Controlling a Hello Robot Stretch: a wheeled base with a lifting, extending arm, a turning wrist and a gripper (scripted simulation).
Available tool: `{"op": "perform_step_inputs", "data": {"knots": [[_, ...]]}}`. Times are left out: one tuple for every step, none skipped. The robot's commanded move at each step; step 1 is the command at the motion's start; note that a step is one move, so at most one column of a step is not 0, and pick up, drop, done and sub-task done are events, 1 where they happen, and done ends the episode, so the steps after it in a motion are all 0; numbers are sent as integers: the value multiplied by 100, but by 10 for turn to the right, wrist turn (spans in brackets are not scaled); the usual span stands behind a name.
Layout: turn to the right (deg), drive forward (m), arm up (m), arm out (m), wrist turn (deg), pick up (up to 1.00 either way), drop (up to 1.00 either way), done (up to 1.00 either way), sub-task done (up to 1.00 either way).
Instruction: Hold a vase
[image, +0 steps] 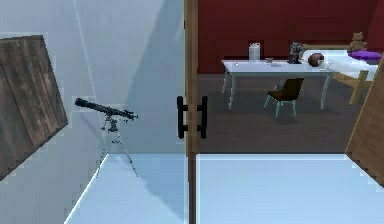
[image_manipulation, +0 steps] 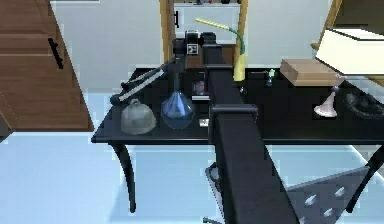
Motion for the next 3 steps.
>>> {"op": "perform_step_inputs", "data": {"knots": [[0, 0, 0, 0, 450, 0, 0, 0, 0], [0, 0, 0, 0, 360, 0, 0, 0, 0], [0, 0, -24, 0, 0, 0, 0, 0, 0]]}}
